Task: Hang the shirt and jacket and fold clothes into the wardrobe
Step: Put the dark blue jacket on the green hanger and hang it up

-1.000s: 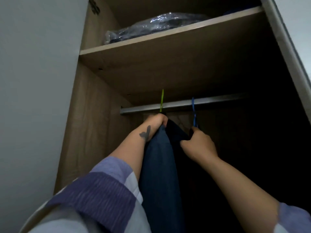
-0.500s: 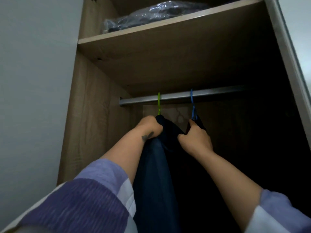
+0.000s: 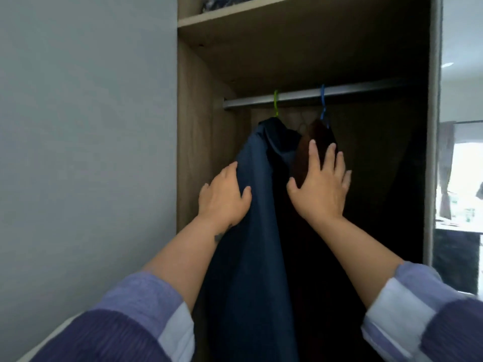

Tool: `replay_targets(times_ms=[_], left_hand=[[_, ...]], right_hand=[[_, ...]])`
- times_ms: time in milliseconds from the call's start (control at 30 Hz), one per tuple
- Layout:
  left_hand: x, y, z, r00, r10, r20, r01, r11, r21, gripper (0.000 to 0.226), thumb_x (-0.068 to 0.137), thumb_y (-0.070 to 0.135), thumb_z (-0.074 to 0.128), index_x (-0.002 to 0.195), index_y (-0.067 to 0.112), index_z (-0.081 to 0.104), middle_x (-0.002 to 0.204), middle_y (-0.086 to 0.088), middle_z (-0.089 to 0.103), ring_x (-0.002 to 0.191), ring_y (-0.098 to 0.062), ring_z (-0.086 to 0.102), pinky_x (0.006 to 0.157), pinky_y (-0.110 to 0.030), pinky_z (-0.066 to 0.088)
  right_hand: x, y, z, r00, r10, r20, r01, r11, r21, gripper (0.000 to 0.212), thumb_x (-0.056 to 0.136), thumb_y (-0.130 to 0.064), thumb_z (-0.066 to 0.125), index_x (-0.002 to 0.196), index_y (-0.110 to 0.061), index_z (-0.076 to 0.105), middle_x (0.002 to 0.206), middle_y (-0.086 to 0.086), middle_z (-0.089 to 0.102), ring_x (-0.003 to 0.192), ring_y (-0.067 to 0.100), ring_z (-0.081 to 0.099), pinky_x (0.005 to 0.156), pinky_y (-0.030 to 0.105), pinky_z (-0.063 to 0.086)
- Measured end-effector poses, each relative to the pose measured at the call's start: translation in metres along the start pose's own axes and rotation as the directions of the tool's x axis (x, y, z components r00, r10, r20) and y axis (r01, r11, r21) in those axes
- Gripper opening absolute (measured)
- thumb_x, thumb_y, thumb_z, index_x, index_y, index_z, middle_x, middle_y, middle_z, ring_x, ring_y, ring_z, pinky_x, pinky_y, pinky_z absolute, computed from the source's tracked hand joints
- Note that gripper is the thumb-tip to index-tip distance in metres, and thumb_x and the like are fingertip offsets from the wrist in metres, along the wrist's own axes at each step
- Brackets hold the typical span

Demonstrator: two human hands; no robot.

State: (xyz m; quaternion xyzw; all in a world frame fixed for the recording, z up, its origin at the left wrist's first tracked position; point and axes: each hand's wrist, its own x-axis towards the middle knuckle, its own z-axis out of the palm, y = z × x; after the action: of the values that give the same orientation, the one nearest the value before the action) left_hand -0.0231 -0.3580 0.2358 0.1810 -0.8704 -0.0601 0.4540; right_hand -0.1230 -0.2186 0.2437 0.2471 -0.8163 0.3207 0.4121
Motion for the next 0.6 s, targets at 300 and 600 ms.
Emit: replay_targets(times_ms=[300,600], left_hand=[[-0.158,-0.018,-0.062,0.949,-0.302,-0.090,0.313,0.934,0.172,0.062,0.090,0.023,0.049,0.147,0.016,0.025,0.148,-0.003,0.037,0.135,-0.020,0.036,0.114,-0.040,0.023],[-0.331,-0.008,-0.116,0.879,-0.273,-0.390,0.430,0.807,0.404,0.053,0.064,0.007,0.063,0.115,0.017,0.054,0.110,0.001,0.061,0.102,-0.022,0.059,0.085,-0.029,0.032]], right_hand=[[-0.121,-0.052,-0.012,0.956,-0.221,0.192,0.172,0.955,0.241,0.073,0.090,-0.039,0.050,0.152,-0.025,0.015,0.160,0.014,-0.005,0.147,0.029,-0.008,0.117,0.054,-0.001],[-0.233,-0.115,-0.060,0.723,-0.562,0.403,0.229,0.744,0.628,0.070,0.094,-0.050,0.039,0.152,-0.027,0.008,0.161,0.009,-0.009,0.147,0.022,-0.013,0.118,0.049,-0.006]])
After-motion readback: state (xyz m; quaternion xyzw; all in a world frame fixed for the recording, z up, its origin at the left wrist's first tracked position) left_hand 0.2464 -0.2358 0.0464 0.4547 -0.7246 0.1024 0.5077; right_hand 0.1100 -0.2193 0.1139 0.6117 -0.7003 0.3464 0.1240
